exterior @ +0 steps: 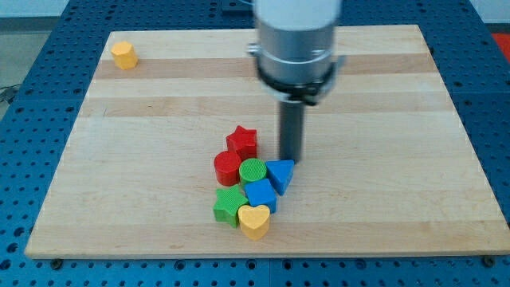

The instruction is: Move the blue triangle towards the center of the board

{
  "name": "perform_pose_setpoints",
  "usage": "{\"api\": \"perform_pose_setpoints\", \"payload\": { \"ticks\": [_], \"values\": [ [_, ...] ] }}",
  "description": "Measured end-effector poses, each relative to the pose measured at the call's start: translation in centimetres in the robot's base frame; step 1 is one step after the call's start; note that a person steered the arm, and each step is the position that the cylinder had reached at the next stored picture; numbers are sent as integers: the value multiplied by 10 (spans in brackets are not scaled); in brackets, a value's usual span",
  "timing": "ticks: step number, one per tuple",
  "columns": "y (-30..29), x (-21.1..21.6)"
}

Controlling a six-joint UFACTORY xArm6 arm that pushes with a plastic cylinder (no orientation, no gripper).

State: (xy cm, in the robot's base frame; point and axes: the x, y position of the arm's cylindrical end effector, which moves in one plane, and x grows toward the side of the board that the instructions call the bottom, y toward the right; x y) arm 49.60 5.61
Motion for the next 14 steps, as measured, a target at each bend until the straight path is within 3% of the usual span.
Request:
{"api": "perform_pose_setpoints", "payload": {
  "ticks": [2, 5, 7, 11, 12, 14],
  "values": [
    [29, 28],
    [-5, 51],
    [-27, 42],
    [-86, -53],
    [-75, -55],
    [-19, -8]
  ]
}}
